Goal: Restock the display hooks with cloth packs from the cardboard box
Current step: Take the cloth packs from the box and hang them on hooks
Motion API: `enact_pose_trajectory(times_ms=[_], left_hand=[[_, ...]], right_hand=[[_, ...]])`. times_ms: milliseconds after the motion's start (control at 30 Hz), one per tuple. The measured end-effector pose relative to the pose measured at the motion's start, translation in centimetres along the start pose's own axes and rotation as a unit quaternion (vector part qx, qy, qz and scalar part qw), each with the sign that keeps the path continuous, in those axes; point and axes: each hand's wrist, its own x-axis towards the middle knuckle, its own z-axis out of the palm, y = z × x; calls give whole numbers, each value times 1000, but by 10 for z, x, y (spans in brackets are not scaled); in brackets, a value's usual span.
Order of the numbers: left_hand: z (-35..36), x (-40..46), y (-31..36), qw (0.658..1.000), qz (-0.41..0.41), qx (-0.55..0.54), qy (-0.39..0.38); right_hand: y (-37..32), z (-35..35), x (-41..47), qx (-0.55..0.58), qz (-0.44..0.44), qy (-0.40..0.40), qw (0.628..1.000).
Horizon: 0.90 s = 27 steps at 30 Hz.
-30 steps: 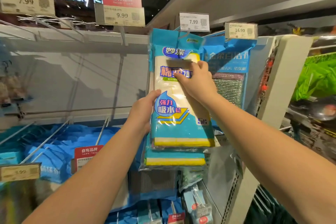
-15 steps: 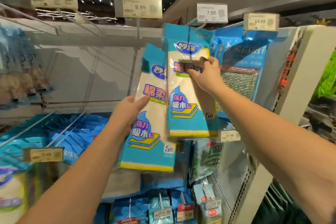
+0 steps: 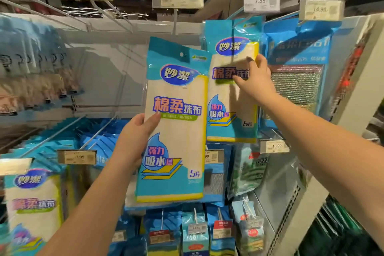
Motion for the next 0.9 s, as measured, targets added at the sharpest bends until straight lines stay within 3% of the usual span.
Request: enact_pose_trajectory(times_ms=[333,633,900], left_hand=[[45,-7,4,995,-9,-57,-77],[95,-2,18,986,-17,-86,-145],[128,7,42,981,2,-105,-161]], right_hand=[[-29,-61,-8,92,-111,62,988],[-22,-122,2,3,-223,115,968],[-32,-139,15,-87,-234,110,962]])
